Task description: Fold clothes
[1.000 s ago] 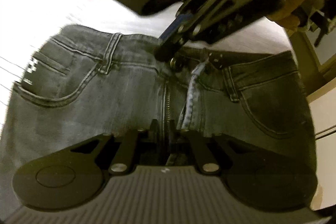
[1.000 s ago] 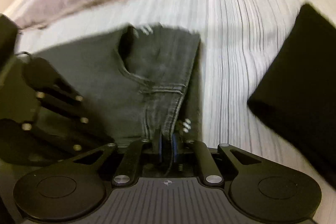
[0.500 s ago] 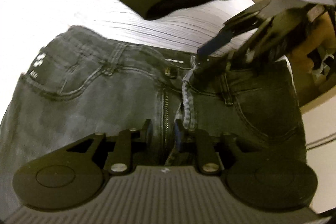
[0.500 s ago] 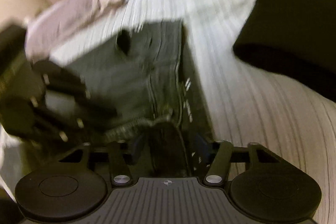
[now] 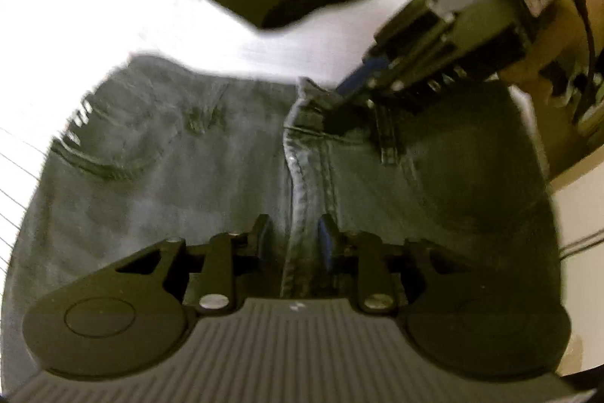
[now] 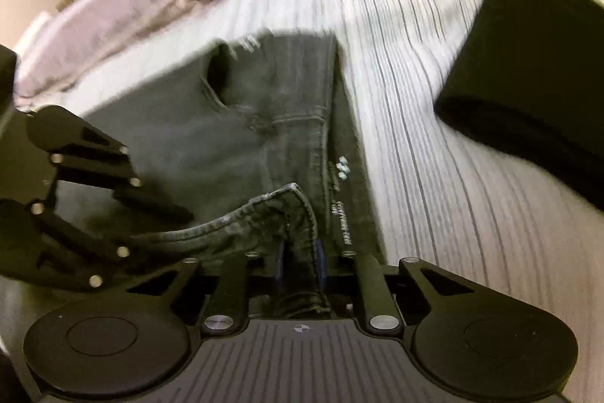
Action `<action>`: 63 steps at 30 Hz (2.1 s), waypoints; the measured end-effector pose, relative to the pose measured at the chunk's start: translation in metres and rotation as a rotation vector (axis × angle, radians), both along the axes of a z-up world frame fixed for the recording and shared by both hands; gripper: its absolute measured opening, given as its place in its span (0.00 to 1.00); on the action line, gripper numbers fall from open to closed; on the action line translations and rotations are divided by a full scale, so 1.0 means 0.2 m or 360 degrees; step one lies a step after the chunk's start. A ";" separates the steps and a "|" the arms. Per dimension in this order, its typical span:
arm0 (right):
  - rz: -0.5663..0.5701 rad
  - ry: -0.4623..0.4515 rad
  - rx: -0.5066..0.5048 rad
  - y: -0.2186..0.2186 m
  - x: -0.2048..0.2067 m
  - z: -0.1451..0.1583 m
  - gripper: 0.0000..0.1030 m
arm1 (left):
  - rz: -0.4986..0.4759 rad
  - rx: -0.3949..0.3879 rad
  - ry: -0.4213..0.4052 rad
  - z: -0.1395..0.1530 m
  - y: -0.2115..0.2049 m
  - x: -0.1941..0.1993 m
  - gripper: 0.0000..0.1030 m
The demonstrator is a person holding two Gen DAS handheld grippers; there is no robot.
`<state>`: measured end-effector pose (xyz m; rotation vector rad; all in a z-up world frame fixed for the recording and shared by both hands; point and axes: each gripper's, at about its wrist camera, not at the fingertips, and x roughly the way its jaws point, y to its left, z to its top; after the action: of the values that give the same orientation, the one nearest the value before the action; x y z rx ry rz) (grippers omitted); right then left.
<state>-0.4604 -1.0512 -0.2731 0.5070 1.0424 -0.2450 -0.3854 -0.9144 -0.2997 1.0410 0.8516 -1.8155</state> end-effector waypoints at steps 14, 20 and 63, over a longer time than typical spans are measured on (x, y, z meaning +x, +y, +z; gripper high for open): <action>-0.0467 -0.0123 -0.0005 0.49 -0.37 0.20 0.41 | 0.0273 -0.0052 -0.0203 0.08 0.38 0.30 0.24; -0.0623 0.0074 -0.0265 0.76 -0.45 0.19 0.41 | 0.0401 -0.0122 -0.0268 0.10 0.69 0.52 0.25; -0.0115 0.0288 -0.0113 2.05 0.28 0.35 0.70 | 0.0745 0.0277 -0.0574 0.22 3.37 0.81 0.05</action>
<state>-0.4039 -0.6411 -0.2024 0.4647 1.1878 -0.3962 -0.2240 -0.2409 -0.2550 1.1229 0.9443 -1.1386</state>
